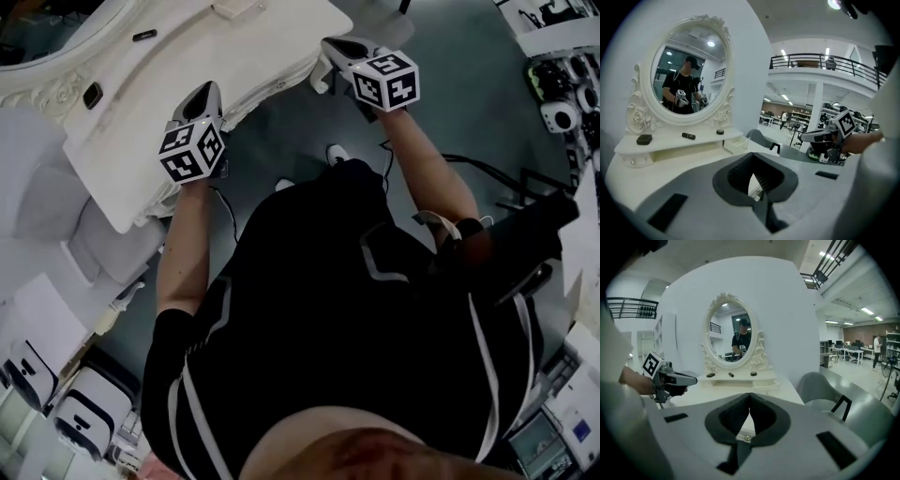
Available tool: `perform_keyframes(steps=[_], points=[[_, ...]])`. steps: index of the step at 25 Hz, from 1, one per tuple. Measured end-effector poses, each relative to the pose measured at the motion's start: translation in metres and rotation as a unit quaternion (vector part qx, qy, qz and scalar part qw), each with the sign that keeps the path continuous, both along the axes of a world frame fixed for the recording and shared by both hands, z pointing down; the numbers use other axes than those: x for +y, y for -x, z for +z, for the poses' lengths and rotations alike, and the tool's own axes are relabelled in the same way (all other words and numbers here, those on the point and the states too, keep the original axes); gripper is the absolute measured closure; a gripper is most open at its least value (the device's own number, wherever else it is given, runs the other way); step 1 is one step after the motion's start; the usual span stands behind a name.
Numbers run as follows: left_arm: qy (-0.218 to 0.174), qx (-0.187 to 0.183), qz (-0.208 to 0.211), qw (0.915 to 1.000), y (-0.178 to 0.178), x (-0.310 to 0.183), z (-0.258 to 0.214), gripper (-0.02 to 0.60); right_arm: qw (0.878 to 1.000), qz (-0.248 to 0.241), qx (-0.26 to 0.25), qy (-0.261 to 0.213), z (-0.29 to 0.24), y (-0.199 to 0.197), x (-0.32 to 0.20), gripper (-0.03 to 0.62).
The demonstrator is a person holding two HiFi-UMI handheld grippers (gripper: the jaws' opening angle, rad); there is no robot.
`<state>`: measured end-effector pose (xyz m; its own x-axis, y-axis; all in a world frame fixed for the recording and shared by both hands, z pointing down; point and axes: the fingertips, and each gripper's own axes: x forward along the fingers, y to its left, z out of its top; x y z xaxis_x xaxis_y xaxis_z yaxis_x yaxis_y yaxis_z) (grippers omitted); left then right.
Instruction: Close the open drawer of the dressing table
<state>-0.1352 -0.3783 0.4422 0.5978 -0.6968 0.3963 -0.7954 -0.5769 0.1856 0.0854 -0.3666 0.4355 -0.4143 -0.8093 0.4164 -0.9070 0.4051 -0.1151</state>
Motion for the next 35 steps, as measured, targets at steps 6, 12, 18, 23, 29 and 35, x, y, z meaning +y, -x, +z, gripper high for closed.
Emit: perform_keyframes(steps=[6, 12, 18, 23, 29, 35], points=[[-0.052, 0.015, -0.016, 0.9984, -0.018, -0.004, -0.065, 0.578, 0.999, -0.004, -0.003, -0.037, -0.057, -0.025, -0.006, 0.589], [-0.089, 0.005, -0.026, 0.9957, -0.045, -0.016, -0.097, 0.577, 0.997, -0.046, 0.0, -0.067, -0.096, -0.04, -0.012, 0.588], [-0.137, -0.011, -0.044, 0.9895, -0.064, -0.011, -0.128, 0.578, 0.994, -0.059, -0.01, -0.093, -0.133, -0.062, -0.013, 0.589], [-0.157, 0.002, -0.079, 0.9844, -0.068, -0.006, -0.156, 0.577, 0.99, -0.063, -0.025, -0.121, -0.164, -0.08, -0.013, 0.589], [-0.182, 0.008, -0.084, 0.9796, -0.068, 0.001, -0.183, 0.578, 0.987, -0.074, -0.028, -0.142, -0.182, -0.078, -0.008, 0.589], [-0.186, 0.003, -0.07, 0.98, -0.078, 0.006, -0.187, 0.578, 0.987, -0.054, -0.025, -0.151, -0.19, -0.088, -0.004, 0.589]])
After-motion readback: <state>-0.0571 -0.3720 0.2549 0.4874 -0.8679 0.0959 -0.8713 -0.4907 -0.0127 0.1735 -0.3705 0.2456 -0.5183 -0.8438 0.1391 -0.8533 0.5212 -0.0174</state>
